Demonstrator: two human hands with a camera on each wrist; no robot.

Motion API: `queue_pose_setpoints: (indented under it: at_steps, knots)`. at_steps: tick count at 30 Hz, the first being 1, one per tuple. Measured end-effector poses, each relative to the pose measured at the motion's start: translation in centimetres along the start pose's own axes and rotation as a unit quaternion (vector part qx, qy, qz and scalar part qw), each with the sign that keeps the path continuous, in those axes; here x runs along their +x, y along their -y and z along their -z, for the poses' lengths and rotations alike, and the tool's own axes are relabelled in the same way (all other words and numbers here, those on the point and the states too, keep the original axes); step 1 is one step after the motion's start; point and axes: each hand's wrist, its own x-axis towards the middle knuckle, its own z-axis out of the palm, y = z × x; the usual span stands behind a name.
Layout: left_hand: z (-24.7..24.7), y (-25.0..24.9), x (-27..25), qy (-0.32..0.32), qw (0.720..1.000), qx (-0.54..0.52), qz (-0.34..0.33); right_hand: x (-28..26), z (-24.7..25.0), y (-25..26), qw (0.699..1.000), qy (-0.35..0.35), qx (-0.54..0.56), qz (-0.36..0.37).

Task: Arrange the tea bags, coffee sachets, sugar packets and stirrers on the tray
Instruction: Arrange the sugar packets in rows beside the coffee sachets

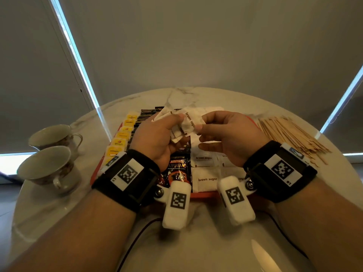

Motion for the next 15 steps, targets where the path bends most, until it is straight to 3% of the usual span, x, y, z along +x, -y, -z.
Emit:
queue_pose_setpoints:
  at_steps: [4, 11, 15]
  knots:
    - [0.1, 0.1, 0.2, -0.003, 1.0, 0.001, 0.024, 0.4, 0.6, -0.1, 0.997, -0.066, 0.032, 0.008]
    - [0.1, -0.1, 0.0, -0.006, 1.0, 0.002, 0.016, 0.7, 0.3, 0.2, 0.999, -0.039, 0.027, -0.019]
    - [0.3, -0.4, 0.1, -0.027, 0.999, -0.003, 0.017, 1.6, 0.9, 1.1, 0.996, -0.082, -0.036, -0.022]
